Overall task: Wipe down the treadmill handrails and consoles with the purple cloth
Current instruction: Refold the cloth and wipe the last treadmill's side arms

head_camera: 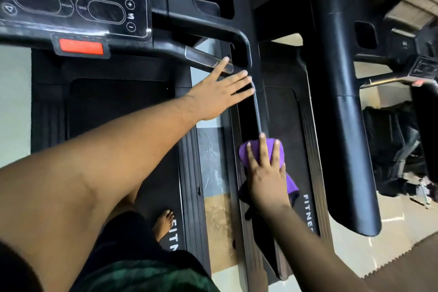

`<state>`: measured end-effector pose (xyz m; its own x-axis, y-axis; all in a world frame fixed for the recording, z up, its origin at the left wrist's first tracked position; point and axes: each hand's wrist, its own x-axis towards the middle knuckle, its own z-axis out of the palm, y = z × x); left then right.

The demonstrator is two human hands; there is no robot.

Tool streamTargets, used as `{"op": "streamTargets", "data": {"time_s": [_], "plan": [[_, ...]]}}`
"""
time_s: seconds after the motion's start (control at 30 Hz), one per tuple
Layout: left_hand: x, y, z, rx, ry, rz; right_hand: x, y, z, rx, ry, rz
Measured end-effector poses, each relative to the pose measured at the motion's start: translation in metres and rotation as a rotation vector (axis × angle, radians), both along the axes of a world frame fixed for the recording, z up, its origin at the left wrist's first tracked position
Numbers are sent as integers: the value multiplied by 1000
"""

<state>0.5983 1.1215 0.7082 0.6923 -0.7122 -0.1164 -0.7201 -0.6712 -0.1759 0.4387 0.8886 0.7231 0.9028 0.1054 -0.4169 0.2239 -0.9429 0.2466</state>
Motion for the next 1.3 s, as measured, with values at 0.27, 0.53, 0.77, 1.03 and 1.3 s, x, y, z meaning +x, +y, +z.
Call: {"op": "streamTargets", "data": {"time_s": [0.27, 0.53, 0.77, 1.03, 1.3], "plan": [[28, 1, 10, 7, -27, -30, 32, 22, 0, -222, -29, 131], [47, 4, 24, -10, 30, -72, 101, 77, -11, -652, 118, 496], [47, 15, 23, 54, -41, -140, 89, 46, -5, -547, 112, 488], [48, 6, 24, 24, -13, -103, 112, 28, 17, 278, -46, -48], [30, 2, 13, -6, -95, -186, -7, -9, 7, -157, -23, 124]]}}
